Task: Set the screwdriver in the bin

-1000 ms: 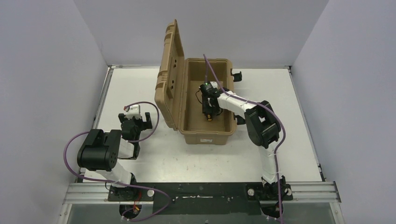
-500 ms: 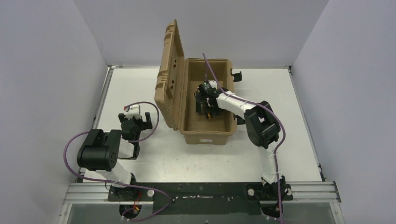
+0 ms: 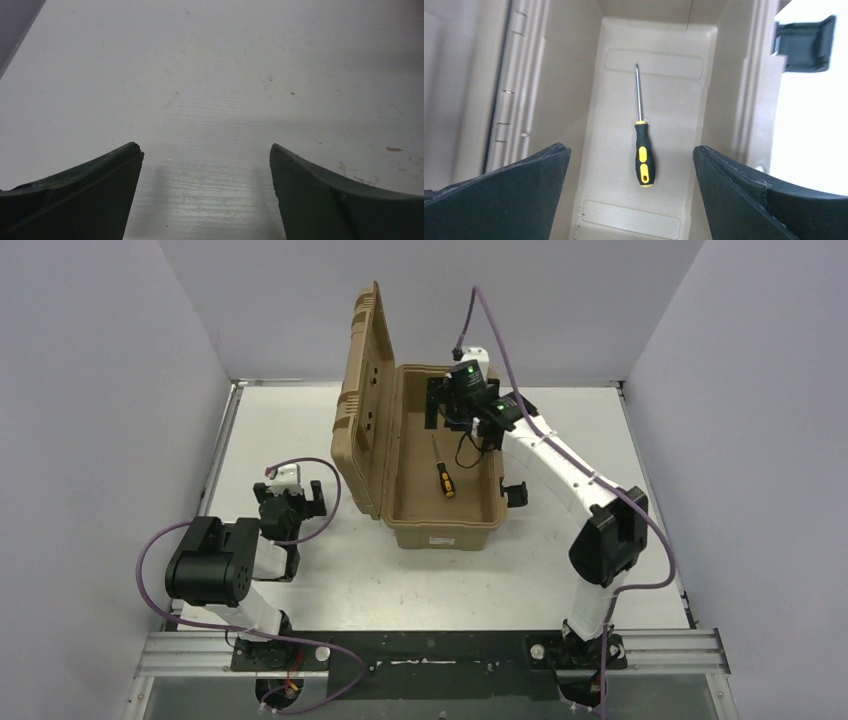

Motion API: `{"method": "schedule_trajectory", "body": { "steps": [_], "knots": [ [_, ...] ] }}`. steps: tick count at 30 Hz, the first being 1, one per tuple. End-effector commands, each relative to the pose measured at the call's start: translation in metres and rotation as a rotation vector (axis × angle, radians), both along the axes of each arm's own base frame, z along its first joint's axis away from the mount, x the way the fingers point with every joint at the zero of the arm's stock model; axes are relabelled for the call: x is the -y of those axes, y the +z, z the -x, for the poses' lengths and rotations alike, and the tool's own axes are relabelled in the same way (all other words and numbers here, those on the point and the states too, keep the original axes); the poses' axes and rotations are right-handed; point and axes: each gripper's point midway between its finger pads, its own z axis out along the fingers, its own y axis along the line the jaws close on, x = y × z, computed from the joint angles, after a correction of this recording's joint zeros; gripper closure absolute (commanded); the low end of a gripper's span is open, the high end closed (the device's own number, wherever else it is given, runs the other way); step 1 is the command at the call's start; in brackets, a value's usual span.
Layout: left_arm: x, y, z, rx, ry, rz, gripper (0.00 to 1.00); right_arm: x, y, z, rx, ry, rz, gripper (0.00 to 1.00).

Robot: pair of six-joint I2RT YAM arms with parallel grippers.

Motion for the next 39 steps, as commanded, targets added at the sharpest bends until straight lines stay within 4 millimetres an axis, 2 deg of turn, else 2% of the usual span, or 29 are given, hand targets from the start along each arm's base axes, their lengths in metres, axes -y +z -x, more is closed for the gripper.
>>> {"method": "schedule_trajectory", "body": {
  "steps": [1,5,10,13,16,18,21,25,26,30,39],
  "knots": [
    [-0.002,0.021,-0.011,0.076,0.010,0.001,0.03,0.027,0.065,0.005,0.127,0.006,-0.034,0.00],
    [-0.002,0.021,-0.011,0.076,0.010,0.002,0.03,0.082,0.084,0.003,0.214,-0.033,-0.066,0.00],
    [-0.002,0.020,-0.011,0.074,0.009,0.000,0.03,0.169,0.081,0.011,0.338,-0.133,-0.054,0.00],
    [-0.002,0.020,-0.012,0.073,0.009,0.000,0.03,0.221,0.058,0.016,0.367,-0.218,-0.051,0.00],
    [-0.002,0.020,-0.012,0.074,0.010,0.001,0.03,0.246,0.026,0.025,0.383,-0.242,-0.038,0.00],
    [-0.002,0.020,-0.012,0.074,0.011,0.001,0.03,0.257,0.005,0.031,0.403,-0.262,-0.028,0.00],
    [-0.002,0.020,-0.011,0.073,0.012,0.000,0.03,0.259,-0.038,0.041,0.371,-0.256,-0.013,0.00],
    [-0.002,0.020,-0.012,0.074,0.011,0.000,0.03,0.259,-0.073,0.049,0.337,-0.250,-0.006,0.00],
    [-0.002,0.020,-0.012,0.074,0.011,0.000,0.03,0.266,-0.080,0.050,0.331,-0.270,-0.005,0.00],
    [-0.002,0.020,-0.012,0.073,0.011,-0.001,0.03,0.268,-0.095,0.056,0.340,-0.277,-0.013,0.00],
    [-0.003,0.020,-0.011,0.074,0.012,-0.003,0.03,0.265,-0.106,0.061,0.351,-0.259,-0.018,0.00]
  ]
}}
